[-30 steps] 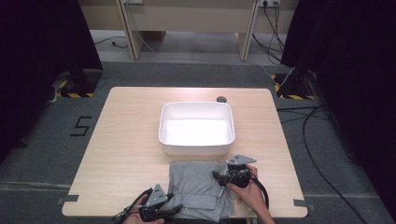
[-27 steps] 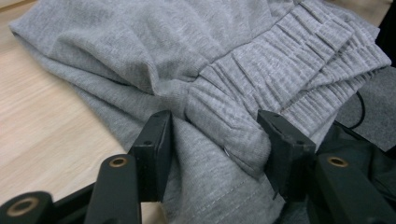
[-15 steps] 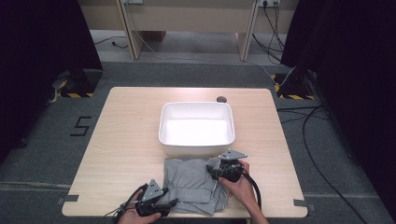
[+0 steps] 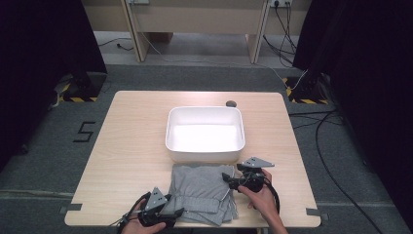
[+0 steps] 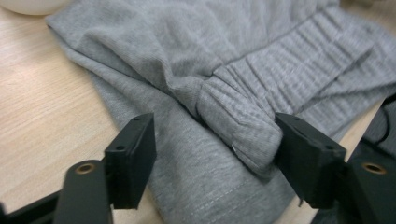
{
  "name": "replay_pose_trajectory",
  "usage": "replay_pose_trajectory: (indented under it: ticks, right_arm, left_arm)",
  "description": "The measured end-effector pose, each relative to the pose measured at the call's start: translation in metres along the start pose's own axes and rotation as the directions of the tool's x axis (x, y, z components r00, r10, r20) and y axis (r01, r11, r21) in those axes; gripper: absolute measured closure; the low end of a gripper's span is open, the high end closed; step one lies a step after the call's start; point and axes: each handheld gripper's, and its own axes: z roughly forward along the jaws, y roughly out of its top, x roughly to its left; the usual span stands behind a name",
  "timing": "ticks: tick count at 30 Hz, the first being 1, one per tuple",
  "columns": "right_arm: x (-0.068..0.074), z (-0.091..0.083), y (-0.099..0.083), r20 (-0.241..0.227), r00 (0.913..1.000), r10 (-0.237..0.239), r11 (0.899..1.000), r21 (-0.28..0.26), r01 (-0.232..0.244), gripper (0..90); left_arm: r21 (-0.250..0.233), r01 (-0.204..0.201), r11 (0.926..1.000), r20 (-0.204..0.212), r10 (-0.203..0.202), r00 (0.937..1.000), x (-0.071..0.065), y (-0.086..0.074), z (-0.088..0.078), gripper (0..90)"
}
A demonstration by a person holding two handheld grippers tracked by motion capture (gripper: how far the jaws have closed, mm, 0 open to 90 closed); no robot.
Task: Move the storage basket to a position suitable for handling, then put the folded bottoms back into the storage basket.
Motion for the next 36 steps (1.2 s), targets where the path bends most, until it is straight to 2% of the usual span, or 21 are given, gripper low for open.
replay_pose_trajectory:
  ticks: [1,3,4,5,6,8,11,17,21,23,26,32,36]
  right_arm:
    - [0.0,0.0,0.0,-0.001,1.0,-0.002,1.0,0.003,0.002,24.0]
    - [0.0,0.0,0.0,0.0,1.0,-0.007,1.0,0.004,0.007,23.5]
    - [0.001,0.001,0.0,-0.003,1.0,-0.007,1.0,0.004,0.007,23.6]
    - [0.001,0.001,0.0,-0.004,0.9997,-0.024,1.0,0.002,0.024,23.6]
    - [0.003,0.001,-0.001,-0.004,0.9997,-0.024,1.0,0.006,0.024,23.6]
    - [0.005,0.002,-0.001,-0.004,0.9995,-0.032,0.999,0.012,0.032,23.9]
    - [0.006,0.002,-0.002,0.007,0.999,-0.044,0.999,0.018,0.044,23.6]
    - [0.003,0.003,-0.002,0.009,0.9993,-0.037,0.999,0.027,0.037,22.0]
    - [0.004,0.004,-0.003,0.01,0.9991,-0.041,0.999,0.033,0.041,22.1]
    - [0.004,0.005,-0.002,0.011,0.999,-0.043,0.999,0.032,0.042,21.9]
    - [0.004,0.005,-0.002,0.01,0.9993,-0.035,0.999,0.034,0.035,22.1]
    - [0.005,0.007,-0.002,0.009,0.9992,-0.038,0.998,0.04,0.038,22.8]
    - [0.005,0.009,-0.002,0.005,0.9995,-0.032,0.999,0.039,0.032,22.9]
  left_arm:
    - [-0.009,0.012,0.9999,0.0,-0.012,0.9999,0.0,-0.001,-0.001,25.9]
    - [-0.032,0.038,0.9988,-0.038,-0.039,0.9985,0.002,-0.002,-0.003,18.6]
    - [-0.024,0.046,0.9987,-0.052,-0.047,0.9975,0.003,-0.003,-0.004,16.1]
    - [-0.016,0.05,0.9986,-0.052,-0.051,0.9974,0.004,-0.003,-0.004,15.0]
    - [-0.005,0.064,0.9979,-0.045,-0.064,0.9969,0.003,-0.005,-0.003,15.0]
    - [0.014,0.066,0.9977,-0.045,-0.066,0.9968,0.002,-0.007,-0.002,15.0]
    - [0.024,0.053,0.9983,-0.055,-0.052,0.9972,0.0,-0.008,-0.002,14.8]
    - [0.038,0.024,0.999,-0.075,-0.021,0.997,-0.004,-0.007,0.001,13.7]
    - [0.035,0.015,0.9993,-0.055,-0.013,0.9984,-0.011,-0.004,0.006,13.0]
    - [0.038,-0.004,0.9993,-0.055,0.006,0.9985,-0.016,-0.003,0.009,13.3]
    - [0.02,-0.022,0.9996,-0.053,0.023,0.9983,-0.021,-0.003,0.013,15.7]
    - [-0.014,0.008,0.9999,-0.016,-0.008,0.9998,-0.018,-0.002,0.013,33.3]
    - [-0.018,0.01,0.9998,0.001,-0.01,1.0,-0.016,-0.001,0.014,42.4]
